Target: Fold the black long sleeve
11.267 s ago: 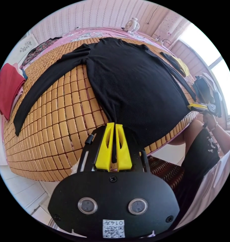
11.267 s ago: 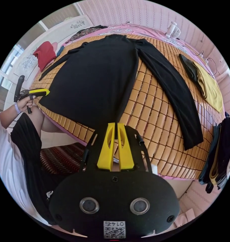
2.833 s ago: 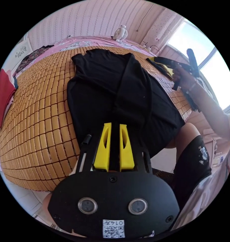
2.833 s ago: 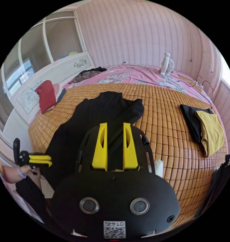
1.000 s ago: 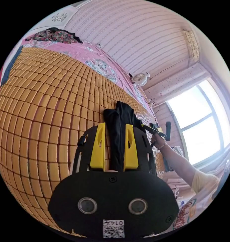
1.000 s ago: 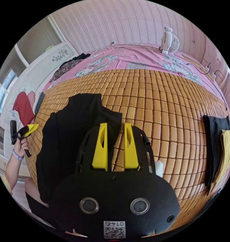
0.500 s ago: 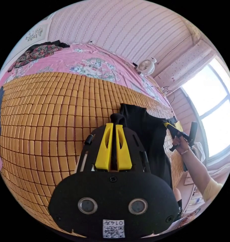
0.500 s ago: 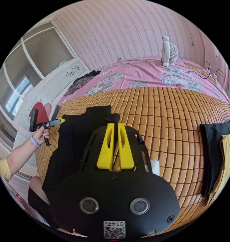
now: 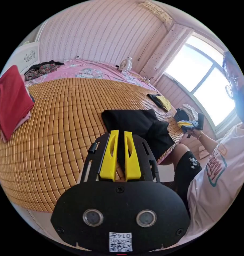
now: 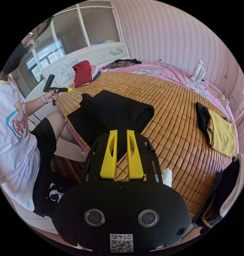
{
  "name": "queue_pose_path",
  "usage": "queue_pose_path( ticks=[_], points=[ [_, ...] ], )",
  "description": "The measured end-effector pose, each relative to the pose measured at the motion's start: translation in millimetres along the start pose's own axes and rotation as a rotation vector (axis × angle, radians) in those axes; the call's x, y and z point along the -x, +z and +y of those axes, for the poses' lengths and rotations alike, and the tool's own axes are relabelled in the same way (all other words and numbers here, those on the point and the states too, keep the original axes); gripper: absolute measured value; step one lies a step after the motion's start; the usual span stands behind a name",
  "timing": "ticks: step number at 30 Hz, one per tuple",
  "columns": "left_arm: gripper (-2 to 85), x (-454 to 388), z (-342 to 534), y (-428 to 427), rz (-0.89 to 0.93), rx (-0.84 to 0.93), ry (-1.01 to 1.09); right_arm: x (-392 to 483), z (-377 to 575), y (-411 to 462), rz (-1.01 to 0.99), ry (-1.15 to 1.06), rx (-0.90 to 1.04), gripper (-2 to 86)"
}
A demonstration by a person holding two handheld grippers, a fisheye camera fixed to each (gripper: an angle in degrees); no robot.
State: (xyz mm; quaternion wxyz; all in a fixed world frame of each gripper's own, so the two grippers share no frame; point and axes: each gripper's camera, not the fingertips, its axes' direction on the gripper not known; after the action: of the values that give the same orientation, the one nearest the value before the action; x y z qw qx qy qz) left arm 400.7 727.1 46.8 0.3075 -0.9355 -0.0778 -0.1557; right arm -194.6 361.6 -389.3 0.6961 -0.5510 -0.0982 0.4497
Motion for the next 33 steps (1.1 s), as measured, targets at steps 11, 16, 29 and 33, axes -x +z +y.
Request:
queue_pose_path(
  ticks=[11, 16, 29, 33],
  points=[
    [-0.4, -155.3, -1.6, 70.3, 0.086, 0.093, 0.114, 87.9, -72.0, 70.5, 0.018, -0.057, 0.118, 5.4],
    [-0.9, -238.9, -2.3, 148.9, -0.032, 0.239, 0.338, 115.8, -176.3, 138.5, 0.095, -0.208, 0.198, 0.2],
    [-1.0, -272.0, 10.0, 145.8, 0.014, 0.227, 0.437, 128.7, -293.9, 259.2, 0.221, -0.44, 0.711, -0.5],
    [-0.9, -280.5, 8.7, 140.5, 0.008, 0.222, 0.437, 119.6, -293.7, 266.4, 0.234, -0.411, 0.712, -0.4]
  ],
)
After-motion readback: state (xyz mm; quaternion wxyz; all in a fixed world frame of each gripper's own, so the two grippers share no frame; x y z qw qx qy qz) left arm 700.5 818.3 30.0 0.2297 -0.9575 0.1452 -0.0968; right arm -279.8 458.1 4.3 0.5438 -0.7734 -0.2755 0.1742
